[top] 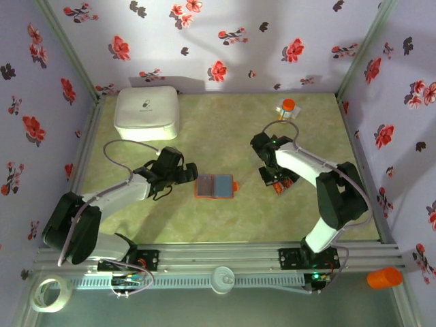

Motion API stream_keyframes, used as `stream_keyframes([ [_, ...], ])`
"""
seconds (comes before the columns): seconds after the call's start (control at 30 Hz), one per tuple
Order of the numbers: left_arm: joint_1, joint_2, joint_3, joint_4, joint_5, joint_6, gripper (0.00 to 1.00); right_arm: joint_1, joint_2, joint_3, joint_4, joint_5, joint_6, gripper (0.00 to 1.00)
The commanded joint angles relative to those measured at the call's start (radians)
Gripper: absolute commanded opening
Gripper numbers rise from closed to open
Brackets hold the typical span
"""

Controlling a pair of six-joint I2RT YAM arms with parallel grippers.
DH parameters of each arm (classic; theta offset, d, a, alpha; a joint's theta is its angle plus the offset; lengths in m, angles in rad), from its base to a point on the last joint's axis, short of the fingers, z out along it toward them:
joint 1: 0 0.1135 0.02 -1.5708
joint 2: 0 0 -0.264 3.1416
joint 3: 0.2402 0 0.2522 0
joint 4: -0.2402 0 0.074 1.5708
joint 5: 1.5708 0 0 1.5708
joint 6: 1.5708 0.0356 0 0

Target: Put the credit cards into the card holder

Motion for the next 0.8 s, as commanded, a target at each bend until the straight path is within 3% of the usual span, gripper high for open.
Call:
stream_keyframes([
  [0.0, -0.008, 0.009, 0.028, 0.012, -0.012, 0.017, 1.00, 0.006, 0.017, 0.021, -0.019, -0.007, -0.006, 0.06],
  [0.2, -0.008, 0.001, 0.037, -0.001, -0.011, 0.023, 1.00, 0.006, 0.034, 0.082, -0.038, -0.008, -0.017, 0.00],
  [0.77, -0.011, -0.005, 0.052, -0.020, -0.006, 0.047, 1.00, 0.051, -0.107, 0.251, -0.104, -0.166, -0.006, 0.00],
])
